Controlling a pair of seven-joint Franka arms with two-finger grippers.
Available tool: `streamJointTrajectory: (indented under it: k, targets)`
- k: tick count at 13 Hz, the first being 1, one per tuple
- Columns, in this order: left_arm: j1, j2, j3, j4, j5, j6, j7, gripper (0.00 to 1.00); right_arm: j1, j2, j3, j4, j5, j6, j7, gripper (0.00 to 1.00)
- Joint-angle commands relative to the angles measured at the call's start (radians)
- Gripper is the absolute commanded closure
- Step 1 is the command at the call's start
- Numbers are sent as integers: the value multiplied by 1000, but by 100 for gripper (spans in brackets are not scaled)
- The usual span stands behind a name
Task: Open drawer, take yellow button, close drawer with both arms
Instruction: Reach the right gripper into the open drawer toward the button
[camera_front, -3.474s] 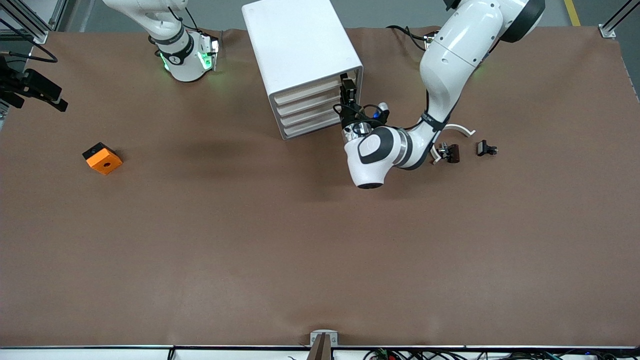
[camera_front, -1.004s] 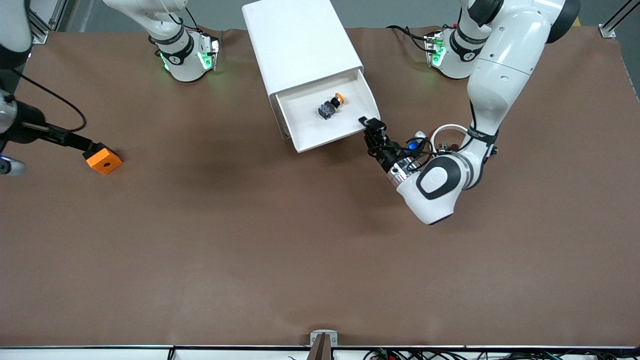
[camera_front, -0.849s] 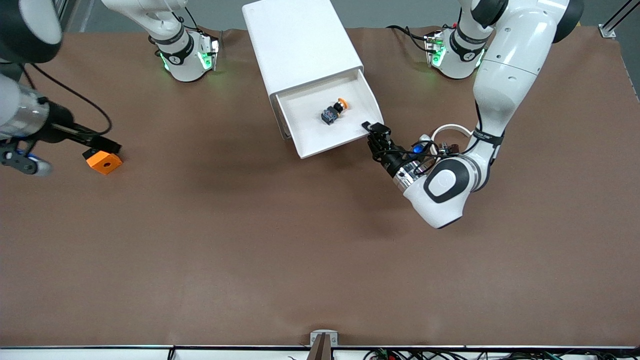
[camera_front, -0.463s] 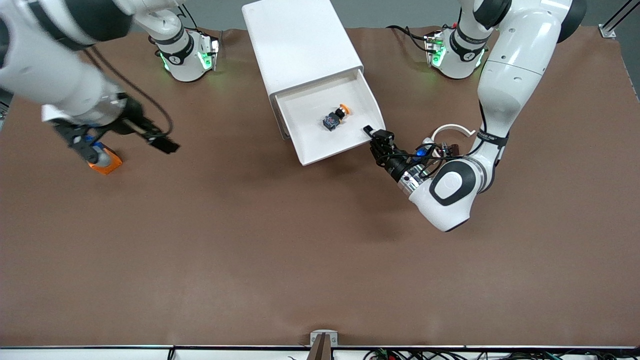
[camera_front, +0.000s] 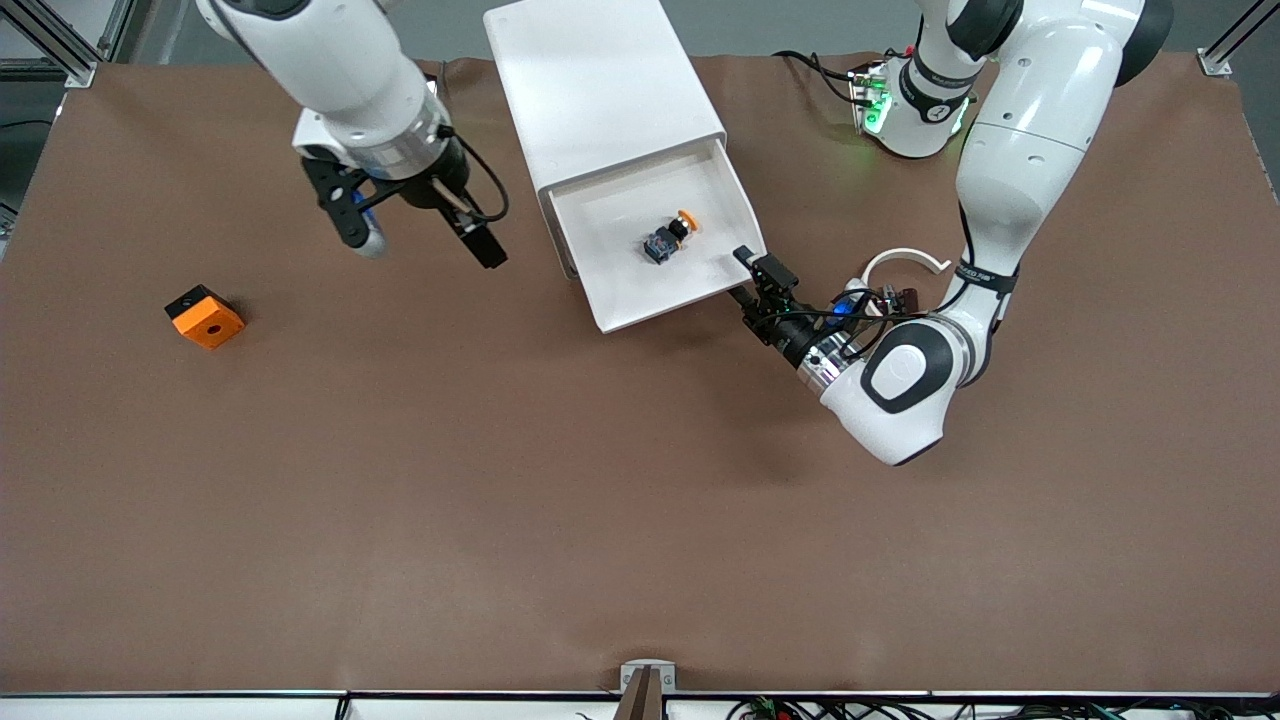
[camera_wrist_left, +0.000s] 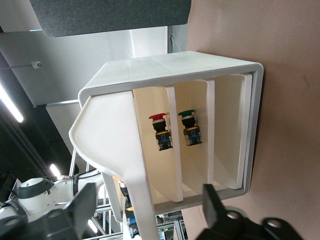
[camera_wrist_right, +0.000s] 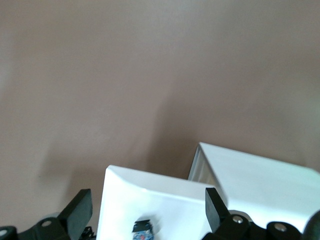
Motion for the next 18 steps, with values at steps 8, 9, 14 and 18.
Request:
streamJointTrajectory:
  k: [8, 9, 14, 18]
  targets:
    - [-16, -26, -8, 172, 189, -2, 433, 0, 171, 254, -15, 78, 14, 138, 211, 0]
    - [-16, -28, 0, 189, 199, -2, 502, 0, 193, 273, -15, 80, 12, 140, 204, 0]
    - [-19, -34, 6, 232, 341, 23, 853, 0, 256, 308, -15, 112, 12, 140, 208, 0]
    - [-17, -68, 6, 232, 502, 121, 1121, 0, 317, 340, -15, 124, 5, 140, 207, 0]
